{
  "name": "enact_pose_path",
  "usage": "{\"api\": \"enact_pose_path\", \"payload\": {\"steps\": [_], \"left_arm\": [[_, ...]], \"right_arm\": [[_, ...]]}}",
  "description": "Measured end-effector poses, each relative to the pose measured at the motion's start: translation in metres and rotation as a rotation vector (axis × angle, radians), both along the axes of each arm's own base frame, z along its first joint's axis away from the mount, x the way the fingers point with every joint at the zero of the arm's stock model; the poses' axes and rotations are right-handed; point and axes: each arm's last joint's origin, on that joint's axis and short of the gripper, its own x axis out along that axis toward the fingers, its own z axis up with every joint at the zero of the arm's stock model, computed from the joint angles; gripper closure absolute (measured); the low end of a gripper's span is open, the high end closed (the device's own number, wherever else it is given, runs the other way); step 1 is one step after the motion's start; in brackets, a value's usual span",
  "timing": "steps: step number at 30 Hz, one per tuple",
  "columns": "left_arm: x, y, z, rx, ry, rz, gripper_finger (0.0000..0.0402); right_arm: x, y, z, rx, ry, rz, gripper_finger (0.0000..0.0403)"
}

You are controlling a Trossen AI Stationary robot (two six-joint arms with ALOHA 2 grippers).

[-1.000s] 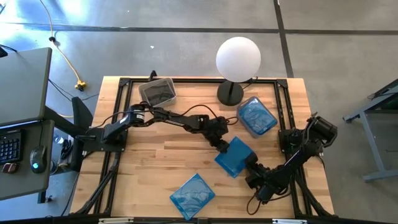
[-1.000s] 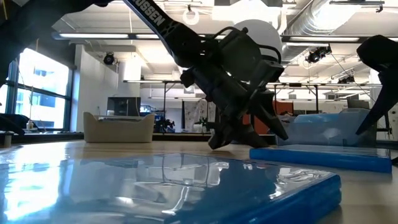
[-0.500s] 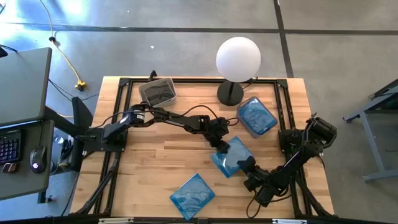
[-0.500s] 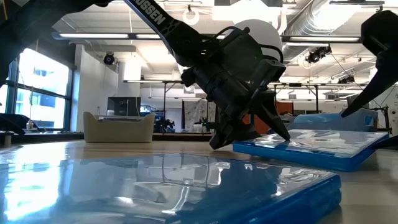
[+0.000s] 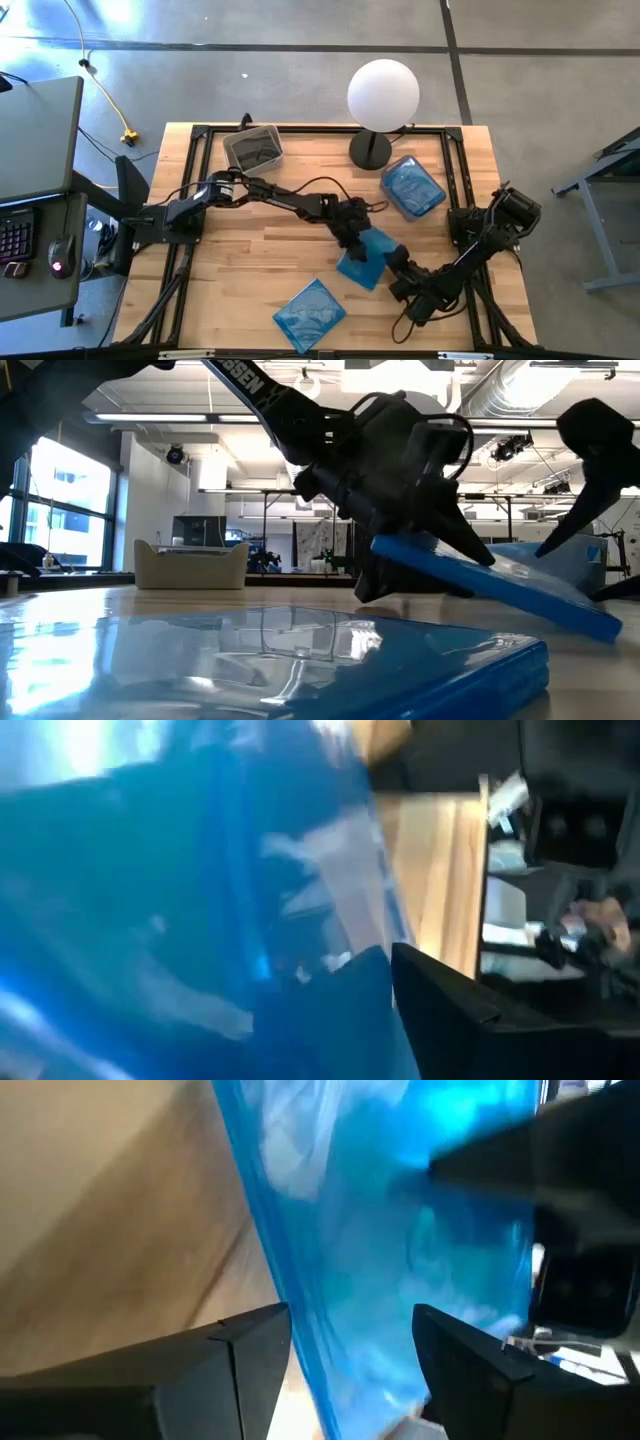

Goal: Pick & place jewel cases by type
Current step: Put the top blue CD case into the gray bin

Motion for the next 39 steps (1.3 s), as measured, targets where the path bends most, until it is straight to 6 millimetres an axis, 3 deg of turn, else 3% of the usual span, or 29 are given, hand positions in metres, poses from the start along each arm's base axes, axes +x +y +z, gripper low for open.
{"api": "enact_pose_path", "payload": {"steps": [13,21,24,28,32,35,39], "left_arm": [[0.001,0.012,0.004,-0.02,-0.037,-0.009,0.0362],[0.007,0.051,0.016,-0.022,-0.19,0.003,0.0397],[0.015,0.073,0.036,0.045,-0.319,-0.027,0.0398],[0.026,0.096,0.076,0.23,-0.543,-0.085,0.0399],[0.034,0.106,0.126,0.564,-0.739,-0.167,0.0399],[0.033,0.111,0.145,0.905,-0.686,-0.171,0.04],[0.031,0.116,0.146,1.197,-0.561,-0.169,0.04]], "right_arm": [[-0.031,0.003,0.004,0.0,0.039,-0.068,0.0199],[-0.057,0.029,0.052,0.094,-0.078,-0.282,0.0199],[-0.066,0.039,0.064,0.192,-0.097,-0.396,0.0199],[-0.079,0.049,0.063,0.299,-0.06,-0.483,0.0199],[-0.09,0.049,0.054,0.349,-0.062,-0.526,0.0199],[-0.094,0.045,0.049,0.34,-0.074,-0.533,0.0199],[-0.096,0.038,0.042,0.317,-0.074,-0.533,0.0199]]}}
